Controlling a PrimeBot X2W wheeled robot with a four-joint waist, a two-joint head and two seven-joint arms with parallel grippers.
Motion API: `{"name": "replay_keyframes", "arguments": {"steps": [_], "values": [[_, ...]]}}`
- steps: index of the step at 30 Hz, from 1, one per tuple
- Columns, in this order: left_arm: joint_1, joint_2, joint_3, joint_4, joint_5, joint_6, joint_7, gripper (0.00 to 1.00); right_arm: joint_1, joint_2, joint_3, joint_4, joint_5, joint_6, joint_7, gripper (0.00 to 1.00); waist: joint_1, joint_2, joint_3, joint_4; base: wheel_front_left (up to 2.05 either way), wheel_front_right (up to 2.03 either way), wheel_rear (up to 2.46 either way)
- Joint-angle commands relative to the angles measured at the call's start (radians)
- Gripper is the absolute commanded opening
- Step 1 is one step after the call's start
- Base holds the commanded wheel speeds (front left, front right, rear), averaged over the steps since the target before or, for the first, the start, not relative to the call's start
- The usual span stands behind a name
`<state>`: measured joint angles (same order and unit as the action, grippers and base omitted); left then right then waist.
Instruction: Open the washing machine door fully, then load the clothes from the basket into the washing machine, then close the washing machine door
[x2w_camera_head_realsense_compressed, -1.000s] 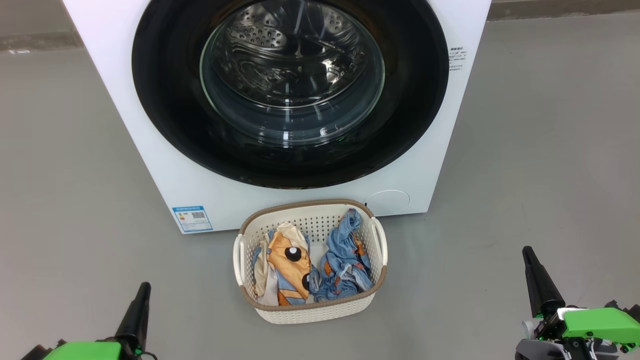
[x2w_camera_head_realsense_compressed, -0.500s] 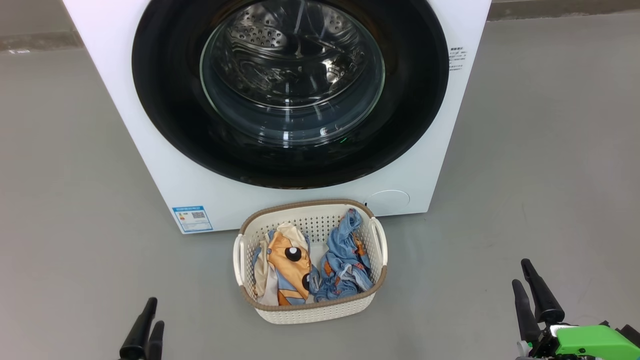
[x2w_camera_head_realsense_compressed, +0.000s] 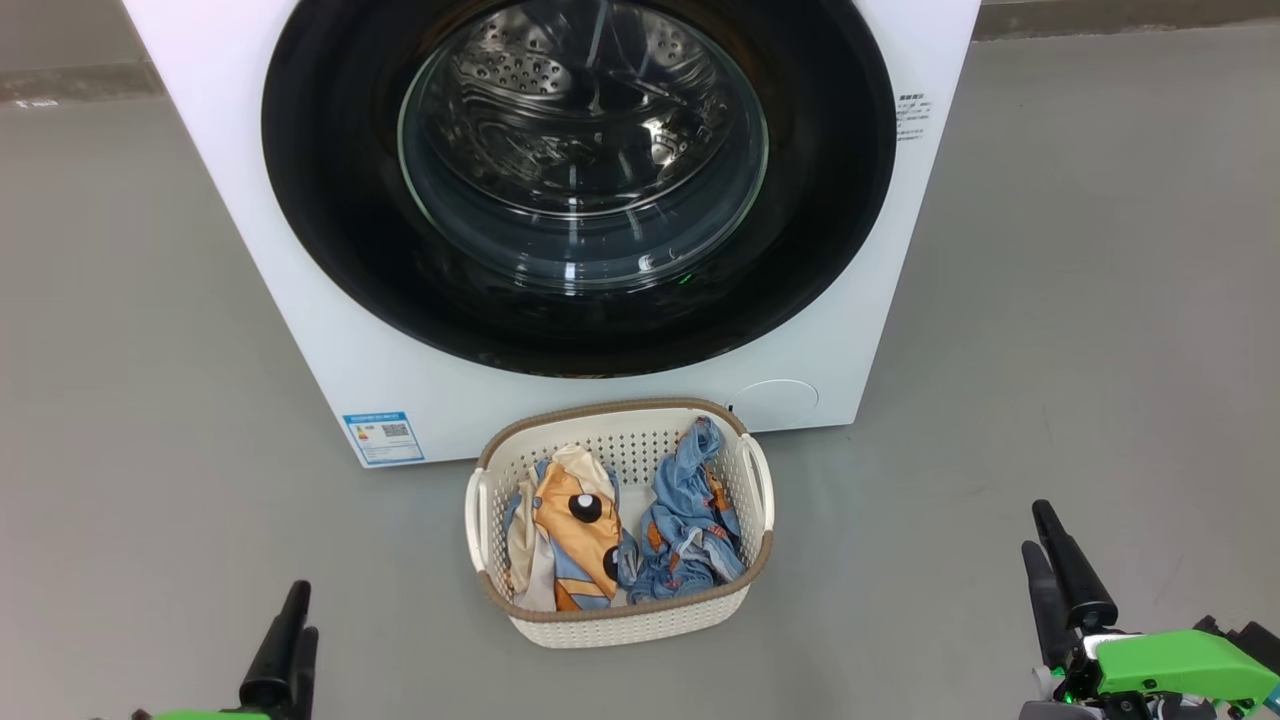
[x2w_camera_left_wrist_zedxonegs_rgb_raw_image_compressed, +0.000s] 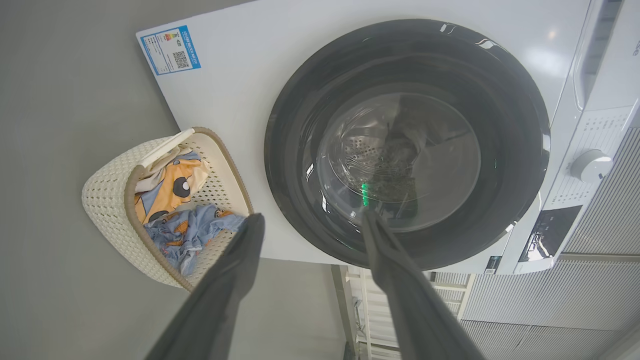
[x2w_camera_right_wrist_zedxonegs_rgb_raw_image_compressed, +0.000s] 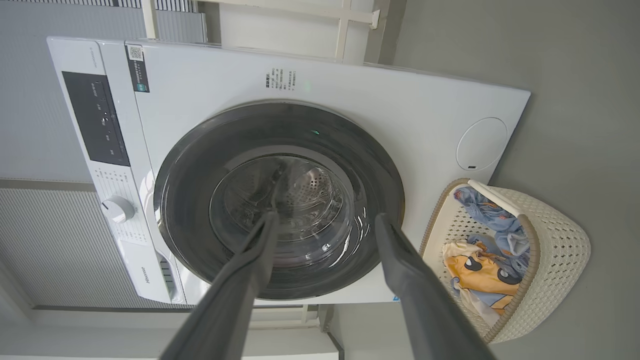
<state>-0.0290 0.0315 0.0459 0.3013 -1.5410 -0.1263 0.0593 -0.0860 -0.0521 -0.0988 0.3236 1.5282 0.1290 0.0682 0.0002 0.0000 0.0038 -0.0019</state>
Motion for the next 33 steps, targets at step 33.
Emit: {"name": "replay_keyframes", "arguments": {"steps": [33], "values": [[-0.069,0.107,-0.079,-0.085,0.472,-0.002,-0.103,1.00,-0.126,-0.077,0.121,0.007,-0.477,0.001,-0.107,1.00,-0.0002,0.0000,-0.002,0.003,0.00,0.00,0.00]]}}
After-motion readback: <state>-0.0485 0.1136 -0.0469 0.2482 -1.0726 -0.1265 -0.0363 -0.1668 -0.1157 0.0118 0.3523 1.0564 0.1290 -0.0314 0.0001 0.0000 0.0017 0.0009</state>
